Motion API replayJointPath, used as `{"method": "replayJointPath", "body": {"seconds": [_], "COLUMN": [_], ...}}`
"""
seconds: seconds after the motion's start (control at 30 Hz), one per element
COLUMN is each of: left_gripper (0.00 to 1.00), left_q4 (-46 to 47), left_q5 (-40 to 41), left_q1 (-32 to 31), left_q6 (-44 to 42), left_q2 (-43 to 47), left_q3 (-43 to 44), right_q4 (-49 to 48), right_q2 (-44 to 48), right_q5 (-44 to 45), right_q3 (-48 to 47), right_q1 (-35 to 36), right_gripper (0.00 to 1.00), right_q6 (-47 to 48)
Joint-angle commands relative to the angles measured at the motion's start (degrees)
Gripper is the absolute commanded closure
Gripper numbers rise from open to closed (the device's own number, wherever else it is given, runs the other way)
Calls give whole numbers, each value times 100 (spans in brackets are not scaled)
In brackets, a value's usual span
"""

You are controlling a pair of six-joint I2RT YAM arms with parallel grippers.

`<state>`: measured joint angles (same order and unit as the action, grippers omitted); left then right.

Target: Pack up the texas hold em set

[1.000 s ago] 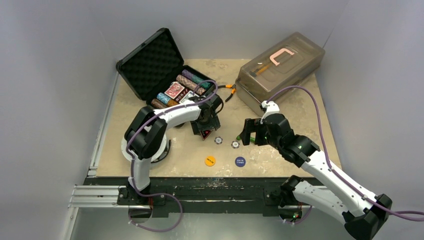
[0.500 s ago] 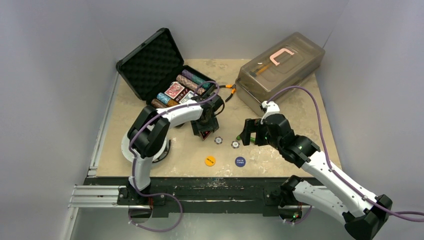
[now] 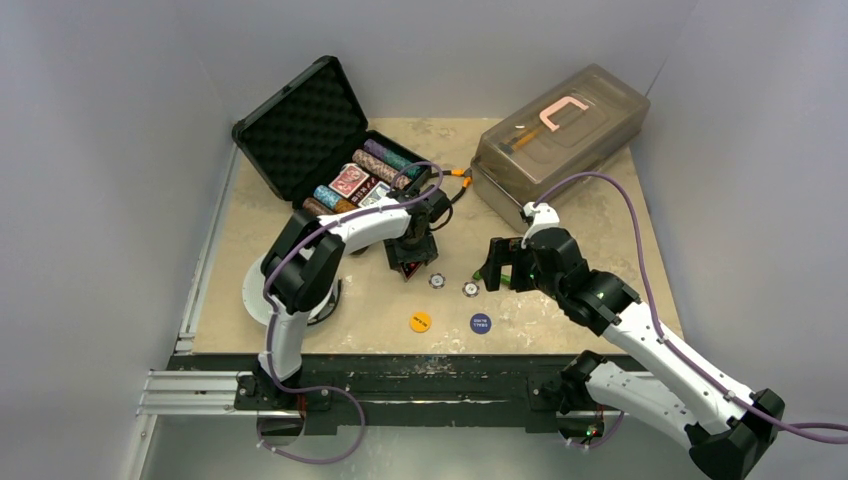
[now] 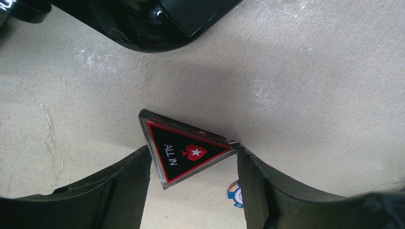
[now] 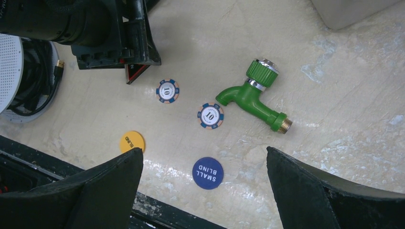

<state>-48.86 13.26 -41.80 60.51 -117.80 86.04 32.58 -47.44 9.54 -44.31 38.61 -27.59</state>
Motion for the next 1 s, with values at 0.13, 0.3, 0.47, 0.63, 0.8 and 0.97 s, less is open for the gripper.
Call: {"method": "replayJointPath", "body": {"seconds": [0.13, 0.3, 0.47, 0.63, 0.8, 0.97], "left_gripper": [54, 59, 43, 18, 11, 14], "left_q4": [86, 403, 490, 535, 334, -50], "left_q5": [260, 146, 28, -79, -45, -80], "left_q1": [0, 2, 0, 53, 133, 313], "left_q6": [-301, -904, -1091, -514, 321, 947], "left_q2": [-274, 23, 332, 521, 310, 10], "left_q3": [-4, -201, -332, -380, 10, 276], "right_q4": [-86, -85, -93, -134, -180, -155], "right_q2": [139, 156, 165, 124, 57, 115], "right_q5": [116, 135, 145, 106, 50, 91], "right_q3": [15, 28, 20, 49, 50, 32], "right_q1": [14, 15, 15, 15, 8, 13], "right_gripper": [1, 1, 1, 1, 1, 1], "right_q6": [-9, -34, -44, -89, -128, -123]}}
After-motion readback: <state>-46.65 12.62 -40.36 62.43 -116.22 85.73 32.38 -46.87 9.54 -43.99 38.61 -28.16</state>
